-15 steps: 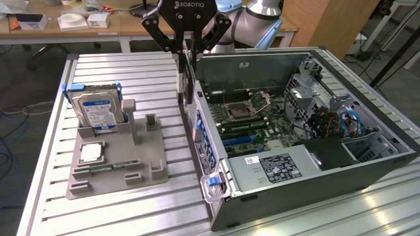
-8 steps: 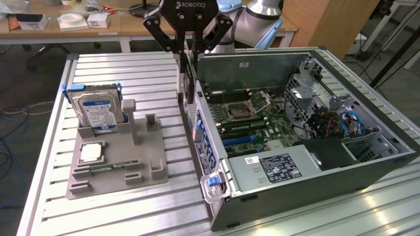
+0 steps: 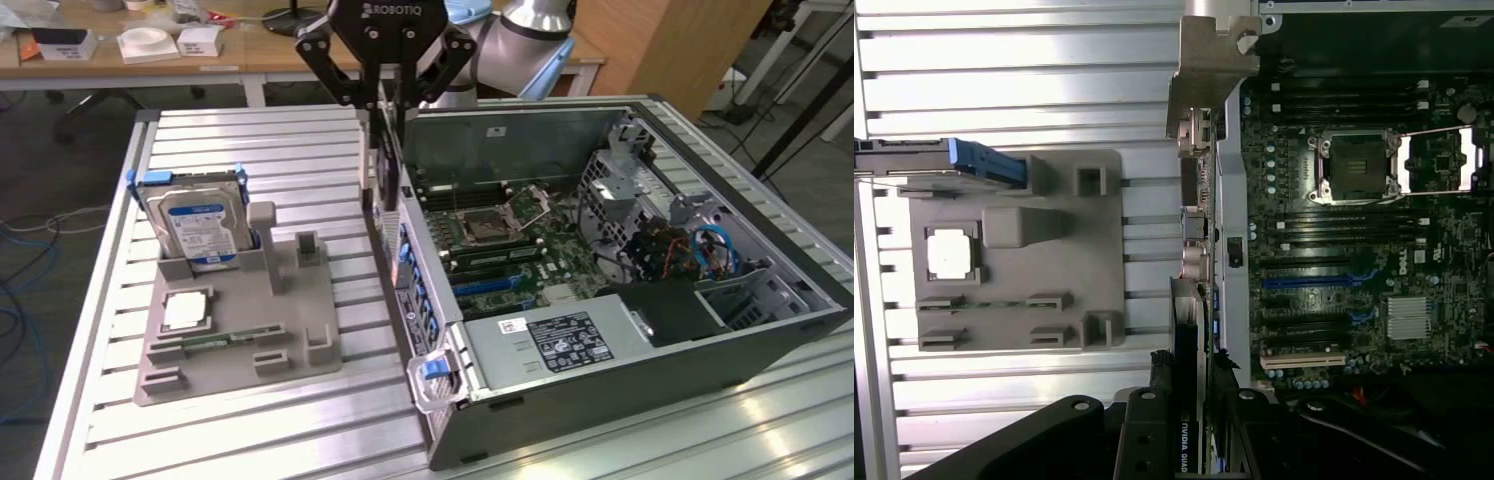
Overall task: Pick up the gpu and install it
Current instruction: 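Pick up the gpu and move the gpu toward the slot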
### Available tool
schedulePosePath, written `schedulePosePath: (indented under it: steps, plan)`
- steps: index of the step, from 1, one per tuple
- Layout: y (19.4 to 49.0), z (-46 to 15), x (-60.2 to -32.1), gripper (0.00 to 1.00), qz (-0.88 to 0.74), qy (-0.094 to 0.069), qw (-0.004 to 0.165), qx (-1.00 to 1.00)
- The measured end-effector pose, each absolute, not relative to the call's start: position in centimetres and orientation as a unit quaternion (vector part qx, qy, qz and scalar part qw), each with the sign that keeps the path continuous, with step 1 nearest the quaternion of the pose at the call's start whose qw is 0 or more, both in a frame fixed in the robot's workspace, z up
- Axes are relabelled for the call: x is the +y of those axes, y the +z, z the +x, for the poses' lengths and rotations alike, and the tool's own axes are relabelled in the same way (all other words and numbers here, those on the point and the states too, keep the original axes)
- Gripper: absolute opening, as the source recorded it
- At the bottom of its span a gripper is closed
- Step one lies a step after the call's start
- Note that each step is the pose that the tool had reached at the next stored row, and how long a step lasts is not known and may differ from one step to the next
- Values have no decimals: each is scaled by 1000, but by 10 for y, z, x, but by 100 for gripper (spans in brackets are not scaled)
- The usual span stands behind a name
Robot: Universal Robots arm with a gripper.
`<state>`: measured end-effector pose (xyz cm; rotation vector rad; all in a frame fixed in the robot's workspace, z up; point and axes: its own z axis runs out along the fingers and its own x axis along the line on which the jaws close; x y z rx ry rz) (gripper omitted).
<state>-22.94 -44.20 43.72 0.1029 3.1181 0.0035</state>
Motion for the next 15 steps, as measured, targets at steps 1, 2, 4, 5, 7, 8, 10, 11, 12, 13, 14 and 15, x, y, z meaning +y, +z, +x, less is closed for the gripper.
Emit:
schedulePosePath:
  steps: [1, 2, 4, 5, 7, 8, 10, 11, 12, 13, 14, 15]
  plan:
    - [437, -229, -442, 26, 33, 1, 11, 999]
    - [437, -229, -442, 26, 33, 1, 11, 999]
    - [437, -228, -442, 26, 33, 1, 11, 999]
    - [437, -227, -442, 26, 33, 1, 11, 999]
    - [437, -227, -442, 26, 33, 1, 11, 999]
    - [437, -226, -442, 26, 33, 1, 11, 999]
    - [437, -226, -442, 26, 33, 1, 11, 999]
    - [437, -226, -442, 26, 33, 1, 11, 999]
    - [437, -225, -442, 26, 33, 1, 11, 999]
    - [437, -225, -442, 26, 33, 1, 11, 999]
    - [437, -225, -442, 26, 33, 1, 11, 999]
    - [437, -225, -442, 26, 33, 1, 11, 999]
